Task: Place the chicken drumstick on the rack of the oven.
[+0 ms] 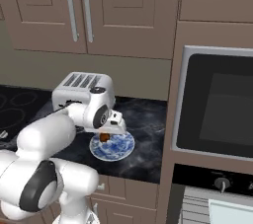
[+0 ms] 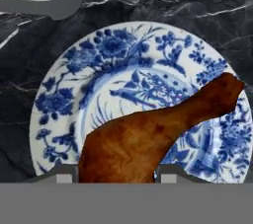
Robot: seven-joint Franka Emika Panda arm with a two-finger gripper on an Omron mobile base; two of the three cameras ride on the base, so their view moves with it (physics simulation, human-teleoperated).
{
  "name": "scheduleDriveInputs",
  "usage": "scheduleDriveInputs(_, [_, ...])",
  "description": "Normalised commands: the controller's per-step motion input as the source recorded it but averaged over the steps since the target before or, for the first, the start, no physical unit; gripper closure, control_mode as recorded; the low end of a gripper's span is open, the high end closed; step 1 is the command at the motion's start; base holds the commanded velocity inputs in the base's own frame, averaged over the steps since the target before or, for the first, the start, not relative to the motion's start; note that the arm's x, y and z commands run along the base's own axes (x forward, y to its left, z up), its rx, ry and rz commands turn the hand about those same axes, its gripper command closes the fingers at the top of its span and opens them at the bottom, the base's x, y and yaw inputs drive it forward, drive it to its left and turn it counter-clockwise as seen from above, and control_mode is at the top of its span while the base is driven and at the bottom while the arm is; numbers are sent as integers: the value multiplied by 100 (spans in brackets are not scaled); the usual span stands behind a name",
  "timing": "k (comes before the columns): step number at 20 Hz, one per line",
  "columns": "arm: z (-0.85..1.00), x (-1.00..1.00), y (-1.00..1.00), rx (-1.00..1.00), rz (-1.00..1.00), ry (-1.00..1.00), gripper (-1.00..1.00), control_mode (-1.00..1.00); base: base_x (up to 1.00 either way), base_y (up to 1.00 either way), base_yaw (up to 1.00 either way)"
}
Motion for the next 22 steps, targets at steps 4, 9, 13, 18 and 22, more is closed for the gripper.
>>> scheduleDriveInputs(4, [89,-59,-8,-3,-10,0,100,-100,0,0,0])
scheduleDriveInputs(9, [34,-75,-7,0,-2,-20,100,-100,0,0,0])
scheduleDriveInputs(13, [7,-27,0,0,-2,-14,100,-100,0,0,0])
scheduleDriveInputs(18, [14,-11,-7,0,0,-1,100,-100,0,0,0])
scheduleDriveInputs(22, [30,-40,-1,0,0,0,100,-100,0,0,0])
